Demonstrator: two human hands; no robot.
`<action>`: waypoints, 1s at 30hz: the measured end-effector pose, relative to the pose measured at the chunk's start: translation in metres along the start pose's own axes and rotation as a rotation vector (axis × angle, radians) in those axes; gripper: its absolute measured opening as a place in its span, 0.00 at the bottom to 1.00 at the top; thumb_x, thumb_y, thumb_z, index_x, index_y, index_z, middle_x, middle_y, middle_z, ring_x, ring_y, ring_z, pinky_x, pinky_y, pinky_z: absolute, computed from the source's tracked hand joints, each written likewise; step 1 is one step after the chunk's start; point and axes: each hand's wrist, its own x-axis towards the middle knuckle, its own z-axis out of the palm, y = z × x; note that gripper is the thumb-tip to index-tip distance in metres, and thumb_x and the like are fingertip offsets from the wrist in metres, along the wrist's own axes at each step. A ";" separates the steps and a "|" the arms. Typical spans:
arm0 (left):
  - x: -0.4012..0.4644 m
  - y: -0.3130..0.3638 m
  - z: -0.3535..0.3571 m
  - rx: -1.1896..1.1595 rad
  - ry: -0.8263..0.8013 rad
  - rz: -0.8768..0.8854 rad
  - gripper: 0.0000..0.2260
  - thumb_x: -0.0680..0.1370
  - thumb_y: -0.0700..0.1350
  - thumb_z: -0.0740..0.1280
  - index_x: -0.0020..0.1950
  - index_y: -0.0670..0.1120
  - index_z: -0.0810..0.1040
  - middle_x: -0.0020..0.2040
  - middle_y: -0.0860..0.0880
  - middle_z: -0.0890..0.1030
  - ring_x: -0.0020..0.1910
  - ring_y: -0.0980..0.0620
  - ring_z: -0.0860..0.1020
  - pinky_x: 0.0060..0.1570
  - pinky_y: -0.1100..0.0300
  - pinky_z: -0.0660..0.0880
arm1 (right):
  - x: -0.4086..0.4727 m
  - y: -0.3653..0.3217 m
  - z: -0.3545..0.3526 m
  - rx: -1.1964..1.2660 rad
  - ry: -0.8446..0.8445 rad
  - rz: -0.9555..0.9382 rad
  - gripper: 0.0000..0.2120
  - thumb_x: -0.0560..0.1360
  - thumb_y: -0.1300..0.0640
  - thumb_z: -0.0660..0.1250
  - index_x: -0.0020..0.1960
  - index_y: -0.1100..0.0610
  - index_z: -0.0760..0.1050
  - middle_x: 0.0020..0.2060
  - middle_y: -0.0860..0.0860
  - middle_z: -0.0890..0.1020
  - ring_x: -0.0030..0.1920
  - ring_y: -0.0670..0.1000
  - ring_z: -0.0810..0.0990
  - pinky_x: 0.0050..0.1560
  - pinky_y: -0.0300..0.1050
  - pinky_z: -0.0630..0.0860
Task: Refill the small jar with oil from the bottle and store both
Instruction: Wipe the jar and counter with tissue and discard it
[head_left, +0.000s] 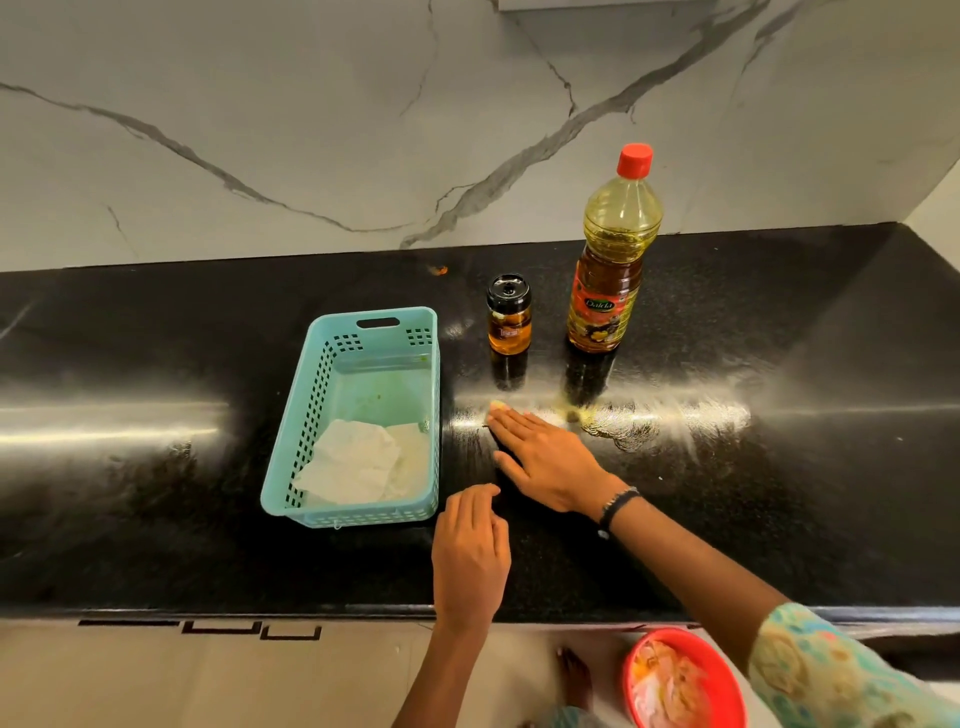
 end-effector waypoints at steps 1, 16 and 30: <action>0.000 0.000 0.000 0.005 -0.002 0.002 0.10 0.77 0.40 0.58 0.52 0.43 0.77 0.47 0.49 0.80 0.46 0.52 0.78 0.47 0.57 0.78 | -0.006 0.007 -0.001 -0.006 0.008 0.004 0.28 0.81 0.45 0.43 0.77 0.57 0.50 0.76 0.51 0.52 0.76 0.47 0.49 0.72 0.39 0.41; -0.001 -0.001 0.000 -0.005 0.000 -0.009 0.09 0.77 0.40 0.58 0.52 0.44 0.76 0.47 0.50 0.80 0.47 0.53 0.78 0.47 0.60 0.76 | 0.017 0.000 -0.005 0.001 -0.005 -0.065 0.25 0.83 0.51 0.48 0.77 0.57 0.51 0.76 0.53 0.54 0.76 0.48 0.51 0.74 0.41 0.44; -0.001 -0.001 0.001 -0.017 0.003 -0.033 0.10 0.77 0.41 0.57 0.52 0.44 0.77 0.47 0.50 0.80 0.46 0.54 0.78 0.49 0.62 0.75 | 0.026 -0.006 -0.004 0.012 -0.018 -0.099 0.24 0.82 0.53 0.49 0.77 0.57 0.53 0.76 0.53 0.56 0.76 0.49 0.52 0.74 0.42 0.47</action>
